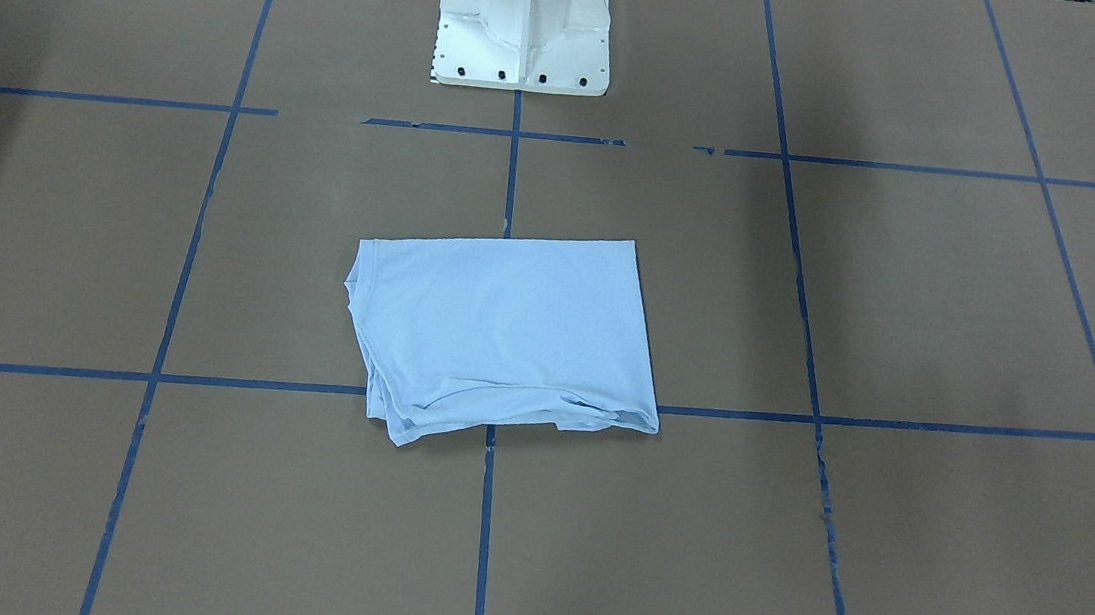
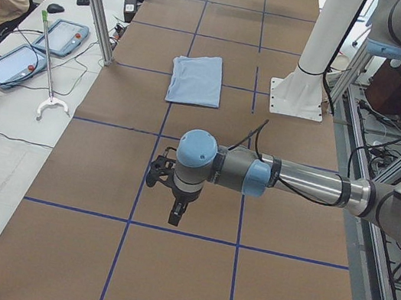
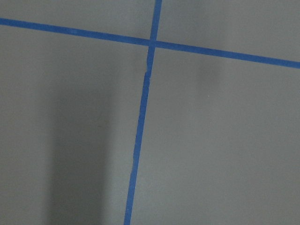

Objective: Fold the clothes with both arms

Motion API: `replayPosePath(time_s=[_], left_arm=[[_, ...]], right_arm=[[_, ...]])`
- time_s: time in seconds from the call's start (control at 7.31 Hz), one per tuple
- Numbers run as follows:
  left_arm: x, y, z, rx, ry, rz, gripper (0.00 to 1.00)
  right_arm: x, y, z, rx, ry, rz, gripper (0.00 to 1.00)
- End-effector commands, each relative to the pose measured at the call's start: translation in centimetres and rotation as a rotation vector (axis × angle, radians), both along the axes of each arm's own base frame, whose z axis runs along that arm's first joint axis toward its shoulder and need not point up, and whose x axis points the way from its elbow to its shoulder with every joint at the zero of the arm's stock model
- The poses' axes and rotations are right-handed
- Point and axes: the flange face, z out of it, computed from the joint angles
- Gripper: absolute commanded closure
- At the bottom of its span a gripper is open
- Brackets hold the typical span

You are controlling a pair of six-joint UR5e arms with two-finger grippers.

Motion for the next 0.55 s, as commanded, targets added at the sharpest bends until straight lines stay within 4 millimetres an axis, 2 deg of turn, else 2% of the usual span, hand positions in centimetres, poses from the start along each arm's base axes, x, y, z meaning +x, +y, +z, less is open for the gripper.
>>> replayPosePath(time_s=[0.0,0.41], left_arm=[[0.2,2.2,0.5,-0.039,0.065,-0.001,0.0],[0.2,2.0,-0.6,-0.015,0.065,0.0,0.0]], right_arm=[[-0.2,0.7,0.1,-0.019,-0.016,0.012,0.0],[-0.1,0.7,0.1,-0.017,-0.017,0.014,0.0]])
